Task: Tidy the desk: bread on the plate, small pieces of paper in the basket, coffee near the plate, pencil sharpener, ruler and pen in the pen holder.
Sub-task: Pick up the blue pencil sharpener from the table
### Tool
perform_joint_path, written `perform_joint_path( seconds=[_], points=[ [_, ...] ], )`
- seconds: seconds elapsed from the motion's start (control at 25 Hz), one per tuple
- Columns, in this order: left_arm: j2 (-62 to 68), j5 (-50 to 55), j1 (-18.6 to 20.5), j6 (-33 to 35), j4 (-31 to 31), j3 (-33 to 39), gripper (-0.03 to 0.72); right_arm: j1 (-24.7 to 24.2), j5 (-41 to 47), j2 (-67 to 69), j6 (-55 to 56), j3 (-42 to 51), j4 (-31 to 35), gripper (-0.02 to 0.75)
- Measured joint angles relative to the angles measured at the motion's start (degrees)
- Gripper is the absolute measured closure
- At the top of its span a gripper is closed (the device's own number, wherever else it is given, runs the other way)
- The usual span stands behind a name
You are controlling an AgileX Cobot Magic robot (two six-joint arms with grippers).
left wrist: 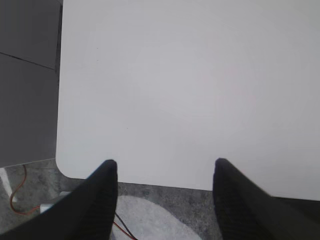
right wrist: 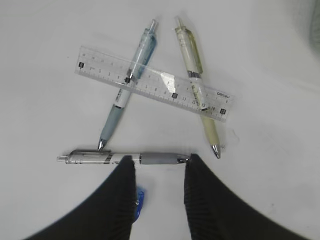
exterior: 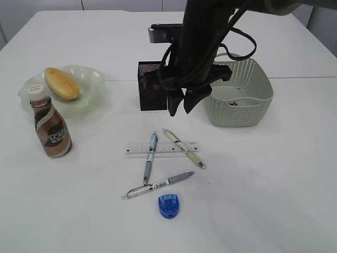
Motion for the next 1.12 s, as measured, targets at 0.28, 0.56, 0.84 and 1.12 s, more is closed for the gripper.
perform_joint_path(
  seconds=[0.28, 0.56, 0.84, 1.12],
  points=[
    [0.0, 0.1, 0.0, 0.0, -0.4, 0.0, 0.244, 0.2, 0.4, 0.0, -2.0, 0.0, 6.5, 0.430],
    [0.0, 0.1, 0.0, 0.0, -2.2, 0.0, 0.244, 3.4, 0.4, -1.9, -1.8, 4.1, 9.1, 0.311],
    [-0.3, 0.3, 0.0, 0.0, -7.4, 0.0, 0.244, 3.7, 0.4, -7.1, -0.4, 15.0, 10.0, 0.309],
    [-0.4, 0.3, 0.0, 0.0, -8.2, 0.0, 0.244, 3.9, 0.2, -9.9, 0.3, 20.6, 16.0, 0.308]
  ],
)
